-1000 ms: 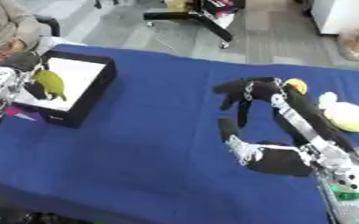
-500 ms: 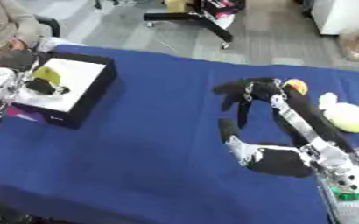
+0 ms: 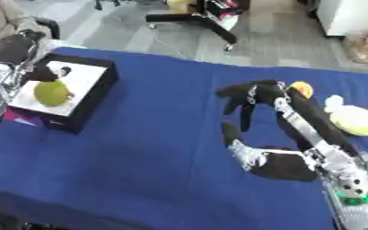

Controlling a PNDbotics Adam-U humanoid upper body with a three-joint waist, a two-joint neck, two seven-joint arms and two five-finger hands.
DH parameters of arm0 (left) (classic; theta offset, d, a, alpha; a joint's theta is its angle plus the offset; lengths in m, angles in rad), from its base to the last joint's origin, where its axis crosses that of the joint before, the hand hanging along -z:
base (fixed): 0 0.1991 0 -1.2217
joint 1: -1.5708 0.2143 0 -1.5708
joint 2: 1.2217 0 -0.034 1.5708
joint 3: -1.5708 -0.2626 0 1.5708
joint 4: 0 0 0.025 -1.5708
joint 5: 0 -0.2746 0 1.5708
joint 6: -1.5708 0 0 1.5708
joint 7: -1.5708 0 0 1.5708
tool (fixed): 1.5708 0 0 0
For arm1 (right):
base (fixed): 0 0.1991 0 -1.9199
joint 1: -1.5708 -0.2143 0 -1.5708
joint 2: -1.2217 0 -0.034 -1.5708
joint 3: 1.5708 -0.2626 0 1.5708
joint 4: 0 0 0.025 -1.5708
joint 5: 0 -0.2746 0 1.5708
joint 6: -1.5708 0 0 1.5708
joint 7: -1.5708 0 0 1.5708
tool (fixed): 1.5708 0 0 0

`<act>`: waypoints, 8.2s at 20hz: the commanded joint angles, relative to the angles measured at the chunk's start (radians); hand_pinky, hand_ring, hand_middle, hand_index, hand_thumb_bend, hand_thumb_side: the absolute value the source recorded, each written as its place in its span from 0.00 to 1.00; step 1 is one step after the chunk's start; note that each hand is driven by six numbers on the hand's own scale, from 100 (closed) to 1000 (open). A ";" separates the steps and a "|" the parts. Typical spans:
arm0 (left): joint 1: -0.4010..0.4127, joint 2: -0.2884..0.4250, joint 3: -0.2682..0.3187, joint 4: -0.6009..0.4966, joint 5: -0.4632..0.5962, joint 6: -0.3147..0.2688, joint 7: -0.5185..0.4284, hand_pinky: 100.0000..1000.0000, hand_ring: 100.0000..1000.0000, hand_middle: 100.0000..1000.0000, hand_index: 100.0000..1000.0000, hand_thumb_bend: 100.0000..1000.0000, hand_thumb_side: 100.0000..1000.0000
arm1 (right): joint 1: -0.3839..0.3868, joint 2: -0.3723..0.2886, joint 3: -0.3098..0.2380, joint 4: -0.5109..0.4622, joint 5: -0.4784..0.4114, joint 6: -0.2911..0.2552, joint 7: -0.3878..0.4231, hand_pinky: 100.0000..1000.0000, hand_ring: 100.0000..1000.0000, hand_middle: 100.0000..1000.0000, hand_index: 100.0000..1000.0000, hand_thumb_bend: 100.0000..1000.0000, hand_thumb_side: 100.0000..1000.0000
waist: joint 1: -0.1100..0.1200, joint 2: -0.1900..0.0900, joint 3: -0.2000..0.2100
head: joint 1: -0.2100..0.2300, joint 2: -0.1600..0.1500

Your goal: Pick up the objects with one hand, pass them to the other hand, and then place them into the box on the other side of the table.

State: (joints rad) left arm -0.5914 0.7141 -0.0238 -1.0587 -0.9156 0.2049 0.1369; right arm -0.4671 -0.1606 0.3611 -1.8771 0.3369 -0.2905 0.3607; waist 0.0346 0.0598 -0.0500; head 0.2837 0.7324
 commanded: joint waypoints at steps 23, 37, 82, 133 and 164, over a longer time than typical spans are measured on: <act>0.244 -0.280 -0.105 -0.924 0.694 -0.283 0.035 0.61 0.55 0.65 0.87 0.00 0.60 | -0.113 -0.094 -0.165 0.201 0.163 0.078 -0.213 0.64 0.31 0.49 0.79 0.12 0.37 | -0.026 0.005 0.022 | -0.372 0.038; 0.264 -0.405 -0.164 -0.936 0.694 -0.335 -0.038 0.60 0.55 0.64 0.87 0.00 0.63 | -0.222 -0.207 -0.259 0.550 0.301 0.097 -0.284 0.66 0.32 0.56 0.83 0.19 0.45 | -0.029 0.021 0.047 | -0.455 0.038; 0.289 -0.459 -0.176 -0.886 0.656 -0.352 -0.059 0.59 0.53 0.64 0.87 0.00 0.65 | -0.308 -0.340 -0.443 1.061 0.666 0.229 -0.294 0.87 0.78 0.82 0.92 0.34 0.45 | -0.032 0.036 0.072 | -0.422 0.038; 0.280 -0.461 -0.185 -0.853 0.629 -0.354 -0.125 0.58 0.54 0.64 0.87 0.00 0.64 | -0.130 -0.166 -0.252 0.348 0.324 0.054 -0.226 0.61 0.10 0.00 0.19 0.00 0.00 | -0.027 0.040 0.061 | -0.384 0.038; 0.255 -0.441 -0.287 -0.820 0.340 -0.370 -0.476 0.65 0.60 0.72 0.92 0.23 0.78 | 0.018 0.072 -0.055 0.060 0.092 0.027 0.051 0.58 0.11 0.00 0.18 0.00 0.00 | -0.009 0.051 0.033 | -0.331 0.038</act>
State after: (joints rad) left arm -0.3198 0.2706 -0.3093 -1.8711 -0.5690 -0.1649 -0.3388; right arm -0.4397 -0.0941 0.3036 -1.7884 0.4369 -0.2632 0.4065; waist 0.0256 0.1184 -0.0158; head -0.0506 0.7721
